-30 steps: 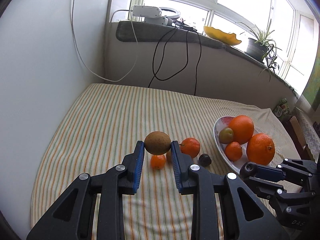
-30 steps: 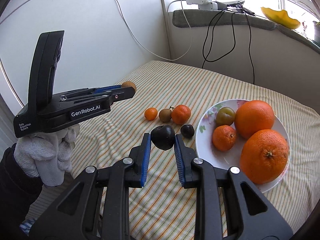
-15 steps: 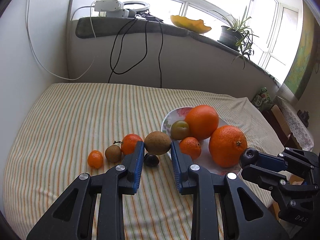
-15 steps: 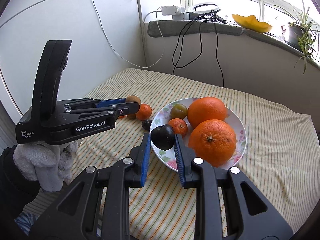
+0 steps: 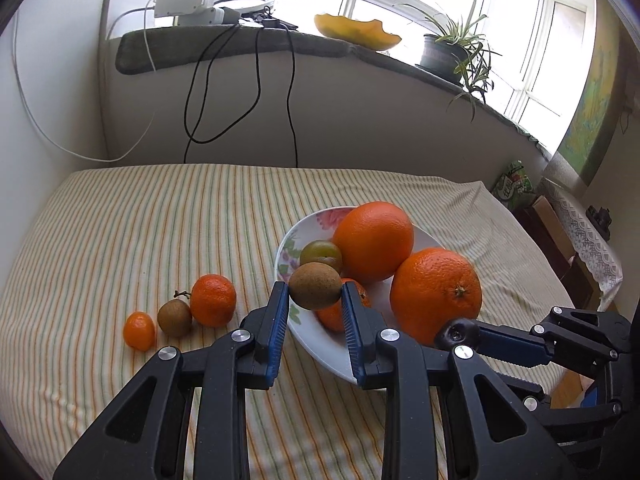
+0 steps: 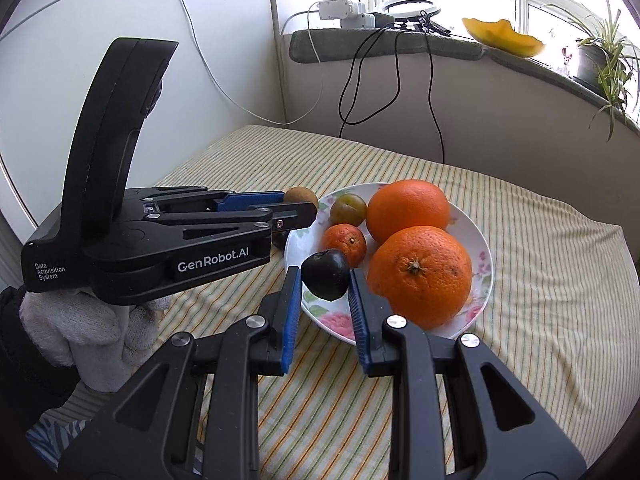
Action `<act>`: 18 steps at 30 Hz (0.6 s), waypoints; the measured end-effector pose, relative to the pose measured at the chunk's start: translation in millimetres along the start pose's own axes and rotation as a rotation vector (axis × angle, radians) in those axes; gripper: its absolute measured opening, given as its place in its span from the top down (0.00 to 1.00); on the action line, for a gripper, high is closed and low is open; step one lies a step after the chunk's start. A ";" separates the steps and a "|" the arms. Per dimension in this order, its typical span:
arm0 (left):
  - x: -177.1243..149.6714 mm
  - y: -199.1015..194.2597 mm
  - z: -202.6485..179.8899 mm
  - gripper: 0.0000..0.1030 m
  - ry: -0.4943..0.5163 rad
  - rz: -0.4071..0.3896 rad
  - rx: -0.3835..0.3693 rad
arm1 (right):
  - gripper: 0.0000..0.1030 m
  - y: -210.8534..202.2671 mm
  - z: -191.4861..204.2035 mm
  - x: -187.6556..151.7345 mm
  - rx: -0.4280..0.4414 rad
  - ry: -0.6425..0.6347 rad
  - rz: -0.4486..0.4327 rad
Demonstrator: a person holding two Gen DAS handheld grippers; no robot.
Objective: Organize fruits
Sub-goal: 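Carry the brown kiwi with the left gripper to the plate while the right gripper carries the plum, then open both grippers over the plate and withdraw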
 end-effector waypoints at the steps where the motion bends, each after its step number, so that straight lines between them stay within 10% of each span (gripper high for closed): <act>1: 0.0 1.4 0.0 0.76 -0.001 0.002 0.000 | 0.76 1.2 0.2 -0.1 -0.001 -0.002 0.003; 18: -0.2 12.1 6.3 0.75 -0.013 0.028 -0.010 | 0.76 9.2 3.2 3.4 -0.035 -0.037 0.014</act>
Point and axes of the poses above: each gripper's, at about its wrist camera, not at the fingertips, and y roughly the way its jaws point, z to its left, x to its top, the point moved 8 cm from there along y, roughly the way its jaws point, and after that the axes turned 1 degree about -z, right-handed, at the moved point
